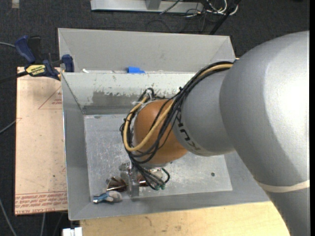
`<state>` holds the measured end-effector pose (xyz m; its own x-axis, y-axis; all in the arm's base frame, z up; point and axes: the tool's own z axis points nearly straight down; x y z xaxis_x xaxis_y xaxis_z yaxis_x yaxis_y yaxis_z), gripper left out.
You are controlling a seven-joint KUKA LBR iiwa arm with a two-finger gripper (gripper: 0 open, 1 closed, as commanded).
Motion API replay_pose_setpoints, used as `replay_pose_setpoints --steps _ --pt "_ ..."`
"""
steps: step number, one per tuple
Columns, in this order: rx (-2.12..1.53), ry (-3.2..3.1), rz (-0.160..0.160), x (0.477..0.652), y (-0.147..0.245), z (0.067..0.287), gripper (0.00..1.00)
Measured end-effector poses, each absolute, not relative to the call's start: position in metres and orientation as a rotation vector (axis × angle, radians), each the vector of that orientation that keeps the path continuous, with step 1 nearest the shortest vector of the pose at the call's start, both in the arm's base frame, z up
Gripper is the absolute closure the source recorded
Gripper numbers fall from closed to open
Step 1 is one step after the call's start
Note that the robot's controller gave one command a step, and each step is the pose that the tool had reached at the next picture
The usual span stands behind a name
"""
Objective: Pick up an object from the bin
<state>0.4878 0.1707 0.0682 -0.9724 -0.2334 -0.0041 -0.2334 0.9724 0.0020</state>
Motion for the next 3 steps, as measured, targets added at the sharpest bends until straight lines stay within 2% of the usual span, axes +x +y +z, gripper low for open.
replay_pose_setpoints --steps 2,3 --pt "-0.369 3.117 0.002 0.488 0.171 0.101 1.00" --pt "-0.370 3.120 0.001 0.487 0.171 0.110 1.00"
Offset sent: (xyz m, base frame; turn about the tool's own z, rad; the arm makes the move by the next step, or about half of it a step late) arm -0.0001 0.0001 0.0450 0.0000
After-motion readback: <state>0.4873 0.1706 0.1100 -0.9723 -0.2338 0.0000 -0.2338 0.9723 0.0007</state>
